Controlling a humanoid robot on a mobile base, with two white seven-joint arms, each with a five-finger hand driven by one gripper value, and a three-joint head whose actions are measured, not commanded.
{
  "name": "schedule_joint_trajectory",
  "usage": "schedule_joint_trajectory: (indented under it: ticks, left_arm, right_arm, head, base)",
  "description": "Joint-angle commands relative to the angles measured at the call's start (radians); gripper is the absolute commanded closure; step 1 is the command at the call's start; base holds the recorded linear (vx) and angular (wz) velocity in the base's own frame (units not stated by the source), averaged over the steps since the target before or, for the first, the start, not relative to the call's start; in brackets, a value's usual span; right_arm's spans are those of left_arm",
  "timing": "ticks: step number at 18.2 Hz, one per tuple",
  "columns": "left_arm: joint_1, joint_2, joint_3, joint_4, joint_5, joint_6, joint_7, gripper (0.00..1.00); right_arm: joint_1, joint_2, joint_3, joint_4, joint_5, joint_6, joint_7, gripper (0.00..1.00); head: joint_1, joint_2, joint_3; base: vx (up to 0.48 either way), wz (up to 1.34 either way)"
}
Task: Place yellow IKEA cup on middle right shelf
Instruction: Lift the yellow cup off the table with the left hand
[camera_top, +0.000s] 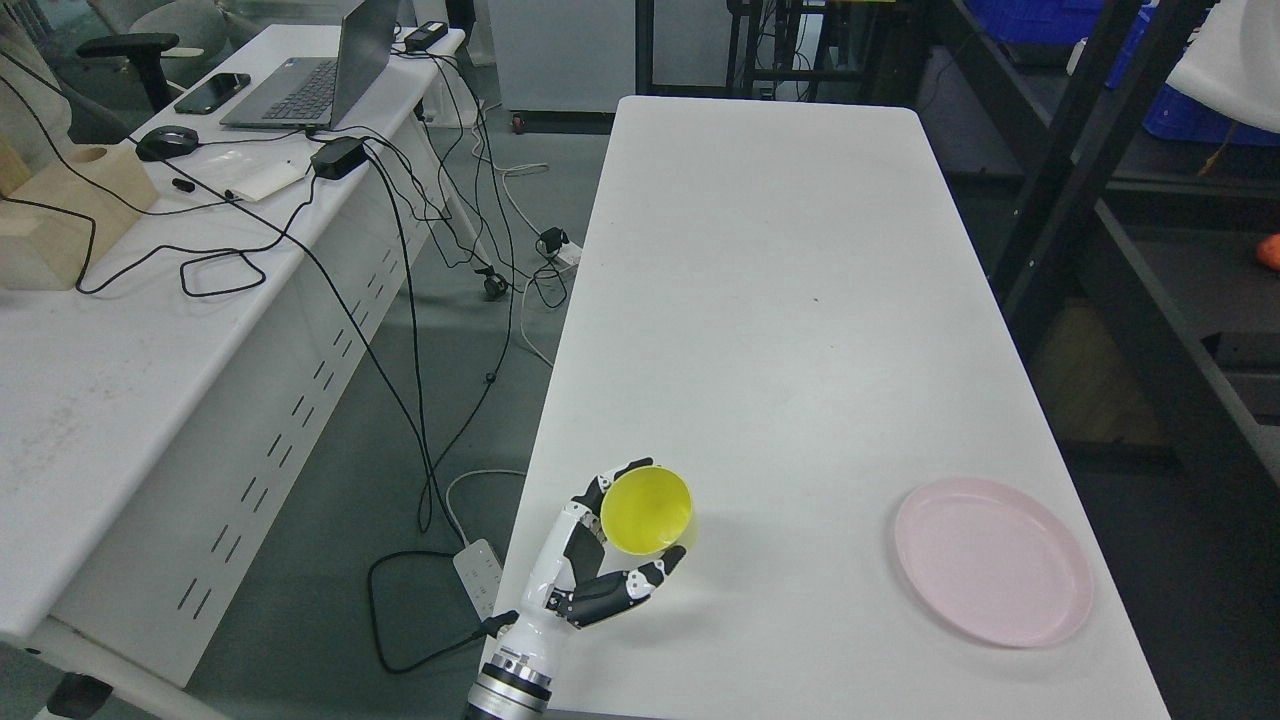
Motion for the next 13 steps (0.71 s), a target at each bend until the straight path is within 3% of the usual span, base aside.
schedule_joint_trajectory:
  ticks: [1, 13]
  left_arm:
    - [0.0, 0.017, 0.011, -0.043, 0.0, 0.005, 0.001, 1.0]
    - [0.003, 0.017, 0.021, -0.055, 0.0, 0.005, 0.0, 1.0]
  right_arm:
    - [0.011, -0.017, 0.017, 0.0, -0.025, 0.0, -0.215, 0.01]
    - [0.011, -0.017, 0.017, 0.0, -0.025, 0.0, -0.215, 0.01]
  head:
    - [0.0, 0.0, 0.0]
    - [0.0, 0.0, 0.0]
  base:
    - [0.0, 0.0]
    - [0.0, 0.0]
